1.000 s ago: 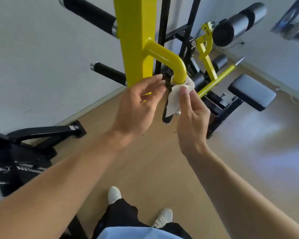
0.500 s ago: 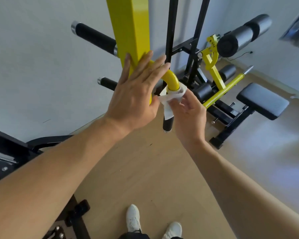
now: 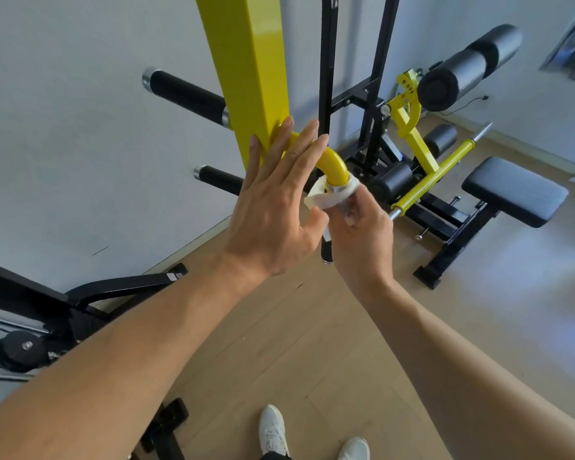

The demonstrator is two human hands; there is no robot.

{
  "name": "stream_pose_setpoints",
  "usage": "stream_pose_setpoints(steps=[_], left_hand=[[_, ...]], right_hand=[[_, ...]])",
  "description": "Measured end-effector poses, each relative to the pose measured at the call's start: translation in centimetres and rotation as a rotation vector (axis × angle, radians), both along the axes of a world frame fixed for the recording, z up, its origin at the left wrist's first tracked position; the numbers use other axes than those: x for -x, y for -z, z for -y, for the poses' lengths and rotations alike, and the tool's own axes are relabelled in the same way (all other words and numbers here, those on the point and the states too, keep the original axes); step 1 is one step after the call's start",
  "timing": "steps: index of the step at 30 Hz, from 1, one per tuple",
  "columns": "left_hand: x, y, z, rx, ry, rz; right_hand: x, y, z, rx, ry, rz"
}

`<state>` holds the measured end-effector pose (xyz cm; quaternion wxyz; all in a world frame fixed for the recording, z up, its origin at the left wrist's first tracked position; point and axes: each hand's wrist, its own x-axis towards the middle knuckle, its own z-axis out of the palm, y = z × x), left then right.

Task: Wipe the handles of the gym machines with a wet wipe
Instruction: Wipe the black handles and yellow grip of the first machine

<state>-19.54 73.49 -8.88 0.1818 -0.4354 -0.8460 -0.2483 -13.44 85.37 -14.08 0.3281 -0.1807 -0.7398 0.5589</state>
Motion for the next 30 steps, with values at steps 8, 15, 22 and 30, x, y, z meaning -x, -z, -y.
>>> stream_pose_setpoints(steps=[8, 15, 22, 30], left_hand=[[0.2, -0.1, -0.2, 0.005, 0.001, 0.019], [0.4, 0.5, -0.2, -0.01, 0.006, -0.007], [0.6, 1.0, -1.4, -0.124, -0.053, -0.049], [0.2, 1.1, -2.1, -0.167, -0.115, -0.051]], right_hand=[[-1.1, 5.1, -1.1, -0.063, -0.081, 0.29], [-0.3, 2.5, -0.7, 0.056, -0.067, 0.083], [-1.1, 6.2, -1.5, 0.023, -0.106, 0.298], [-0.5, 4.6, -1.4, -0.021, -0.103, 0.203]])
